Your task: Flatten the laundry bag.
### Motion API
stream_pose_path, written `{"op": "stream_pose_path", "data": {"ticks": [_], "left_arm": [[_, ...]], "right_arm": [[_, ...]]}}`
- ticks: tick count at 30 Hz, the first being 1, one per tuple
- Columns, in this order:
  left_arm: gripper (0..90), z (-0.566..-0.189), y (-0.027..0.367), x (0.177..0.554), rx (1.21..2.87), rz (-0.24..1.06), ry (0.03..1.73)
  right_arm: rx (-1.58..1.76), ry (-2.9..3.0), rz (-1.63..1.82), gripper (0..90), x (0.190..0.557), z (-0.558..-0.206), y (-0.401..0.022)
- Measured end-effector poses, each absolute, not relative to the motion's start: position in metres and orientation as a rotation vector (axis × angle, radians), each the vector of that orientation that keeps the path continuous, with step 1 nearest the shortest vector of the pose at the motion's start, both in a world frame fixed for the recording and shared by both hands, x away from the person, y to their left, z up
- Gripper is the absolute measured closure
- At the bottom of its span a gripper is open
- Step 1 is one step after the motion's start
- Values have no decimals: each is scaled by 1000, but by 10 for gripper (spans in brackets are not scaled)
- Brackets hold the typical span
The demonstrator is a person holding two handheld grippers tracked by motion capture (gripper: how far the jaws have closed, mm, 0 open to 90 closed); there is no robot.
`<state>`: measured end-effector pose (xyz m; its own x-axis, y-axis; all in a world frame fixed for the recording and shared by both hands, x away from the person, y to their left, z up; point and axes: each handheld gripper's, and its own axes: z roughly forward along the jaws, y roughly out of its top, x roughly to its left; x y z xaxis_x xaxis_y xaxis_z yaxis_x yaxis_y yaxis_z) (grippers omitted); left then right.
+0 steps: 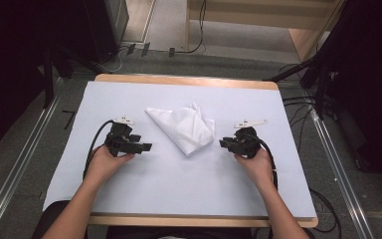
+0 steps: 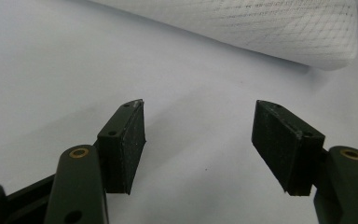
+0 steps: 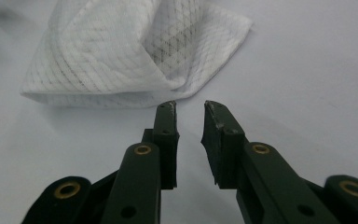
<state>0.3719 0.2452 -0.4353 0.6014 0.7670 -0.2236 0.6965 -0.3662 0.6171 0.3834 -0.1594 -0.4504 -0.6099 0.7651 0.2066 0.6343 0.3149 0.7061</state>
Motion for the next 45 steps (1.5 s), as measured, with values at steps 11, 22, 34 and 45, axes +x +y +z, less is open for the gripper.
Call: {"op": "stream_pose_path", "data": {"ticks": [11, 22, 34, 45], "left_arm": [[356, -434, 248, 372, 2142, 143, 1157], [356, -434, 251, 370, 2142, 153, 1167], [356, -434, 257, 367, 2133, 165, 1188], [359, -433, 270, 362, 2111, 178, 1221]], "right_arm": [[1257, 2373, 1232, 739, 390, -425, -148], [1241, 2415, 1193, 598, 404, -418, -120], [1273, 2514, 1172, 776, 418, -445, -108], [1128, 2562, 1165, 900, 411, -430, -87]]}}
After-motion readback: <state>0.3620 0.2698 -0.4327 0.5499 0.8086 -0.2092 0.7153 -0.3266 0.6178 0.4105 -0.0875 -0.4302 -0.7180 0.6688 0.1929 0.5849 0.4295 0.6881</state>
